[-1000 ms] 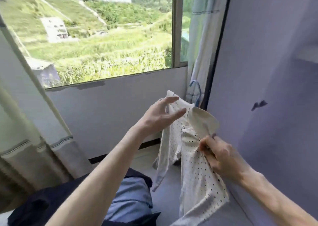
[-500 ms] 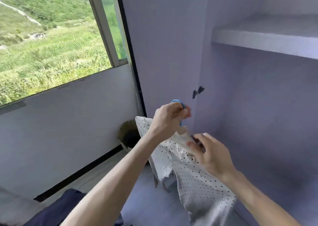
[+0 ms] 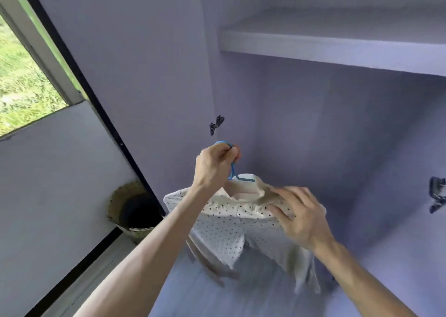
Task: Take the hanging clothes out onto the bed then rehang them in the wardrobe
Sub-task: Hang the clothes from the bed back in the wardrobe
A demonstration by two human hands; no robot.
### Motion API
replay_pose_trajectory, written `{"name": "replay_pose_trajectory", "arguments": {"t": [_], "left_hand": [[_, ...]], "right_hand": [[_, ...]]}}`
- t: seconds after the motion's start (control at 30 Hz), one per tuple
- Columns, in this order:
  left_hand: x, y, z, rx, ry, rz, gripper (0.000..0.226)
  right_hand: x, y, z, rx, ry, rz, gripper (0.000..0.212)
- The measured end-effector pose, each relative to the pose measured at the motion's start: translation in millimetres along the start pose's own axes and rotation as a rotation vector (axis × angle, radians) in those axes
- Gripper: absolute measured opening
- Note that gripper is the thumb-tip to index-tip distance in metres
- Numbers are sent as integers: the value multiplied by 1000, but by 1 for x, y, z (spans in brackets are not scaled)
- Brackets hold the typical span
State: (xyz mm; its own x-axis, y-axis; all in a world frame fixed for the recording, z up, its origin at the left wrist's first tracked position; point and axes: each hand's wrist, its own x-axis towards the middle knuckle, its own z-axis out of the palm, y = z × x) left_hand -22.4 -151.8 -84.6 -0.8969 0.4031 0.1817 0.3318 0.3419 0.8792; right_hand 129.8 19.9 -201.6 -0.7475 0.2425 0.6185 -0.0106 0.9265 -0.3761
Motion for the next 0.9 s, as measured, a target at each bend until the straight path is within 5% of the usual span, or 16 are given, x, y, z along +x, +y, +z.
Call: {"name": "replay_pose_trajectory", "arguments": {"t": [0.1,0.27,0.5,0.63,0.77,0.9], "left_hand": [[7,12,13,21,-22,49,28],[15,17,31,-28,-46,113,30],[36,11,34,-61,69,34,24],[46,19,46,-73,50,36,24],[52,26,61,-98,24,50,22],[60,29,65,-62,17,70,18]], "right_hand": [[-4,14,-11,-139,-51,193,49],[-13,28,-23,-114,-49,268,22],[-9,20,-46,-193,325,114,17],[-27,36,-54,-145,154,331,16],[-30,58,-65,-104,-10,704,48],[-25,69,-63,40,-278,823,4]]}}
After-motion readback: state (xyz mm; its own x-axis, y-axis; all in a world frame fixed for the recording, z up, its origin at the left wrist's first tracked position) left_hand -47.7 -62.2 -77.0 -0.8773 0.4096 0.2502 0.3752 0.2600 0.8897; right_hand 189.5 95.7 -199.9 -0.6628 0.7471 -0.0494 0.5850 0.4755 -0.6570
